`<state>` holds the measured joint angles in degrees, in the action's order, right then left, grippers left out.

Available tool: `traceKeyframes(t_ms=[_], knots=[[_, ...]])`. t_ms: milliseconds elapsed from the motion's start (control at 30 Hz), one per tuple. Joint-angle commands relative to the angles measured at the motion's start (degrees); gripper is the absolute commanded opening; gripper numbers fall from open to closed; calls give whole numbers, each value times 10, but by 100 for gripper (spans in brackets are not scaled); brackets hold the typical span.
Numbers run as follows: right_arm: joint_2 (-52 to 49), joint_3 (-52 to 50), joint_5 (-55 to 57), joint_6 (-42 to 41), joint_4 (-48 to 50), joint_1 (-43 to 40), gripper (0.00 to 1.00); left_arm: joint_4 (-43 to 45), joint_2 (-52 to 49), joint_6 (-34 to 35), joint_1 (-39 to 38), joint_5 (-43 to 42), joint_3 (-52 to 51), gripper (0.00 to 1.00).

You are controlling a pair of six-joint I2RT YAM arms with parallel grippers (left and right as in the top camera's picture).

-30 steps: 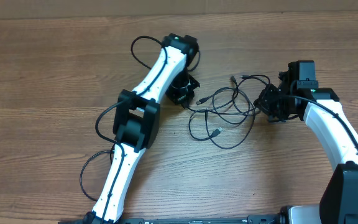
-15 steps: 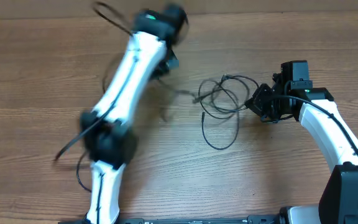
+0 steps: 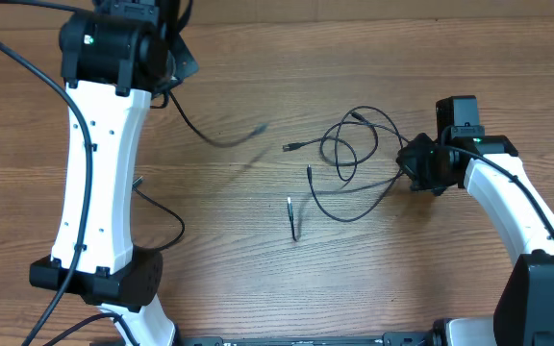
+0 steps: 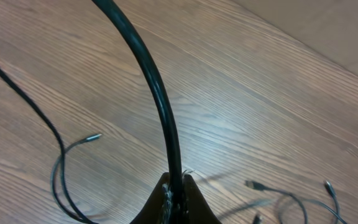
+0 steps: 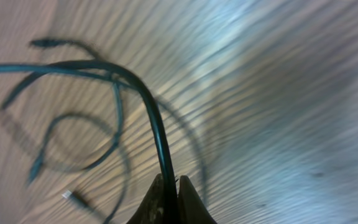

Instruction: Untangle cables

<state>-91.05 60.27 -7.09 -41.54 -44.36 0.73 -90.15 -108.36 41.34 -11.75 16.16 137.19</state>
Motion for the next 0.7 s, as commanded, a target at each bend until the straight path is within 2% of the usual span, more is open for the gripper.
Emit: traceKeyframes(t_ms=[0,67,200,233,267,367,400,467,500,600,667], knots=[[2,-3,75,17,1,-23,4,0,-1,-18,20,14,0,4],[2,-3,74,37,5,-37,9,2,-1,-18,29,14,0,4],[2,-3,75,71,11,-65,31,5,-1,-17,35,24,0,4],[2,-3,75,71,13,-70,43,5,-1,-17,35,24,0,4],[2,-3,71,71,14,-77,61,5,-1,-17,35,19,0,4],[2,-3,41,72,9,-83,77,5,-3,-18,34,14,-1,4],[2,-3,21,72,3,-84,81,6,-4,-20,34,17,-2,4],[2,-3,-38,87,-12,-83,82,37,-11,-74,35,41,-2,4],[2,-3,-62,104,-25,-82,82,81,-19,-161,35,58,-2,4],[2,-3,-80,117,-58,-82,82,215,-29,-350,48,89,-2,4],[2,-3,-80,117,-72,-82,82,288,-24,-365,66,116,5,4]])
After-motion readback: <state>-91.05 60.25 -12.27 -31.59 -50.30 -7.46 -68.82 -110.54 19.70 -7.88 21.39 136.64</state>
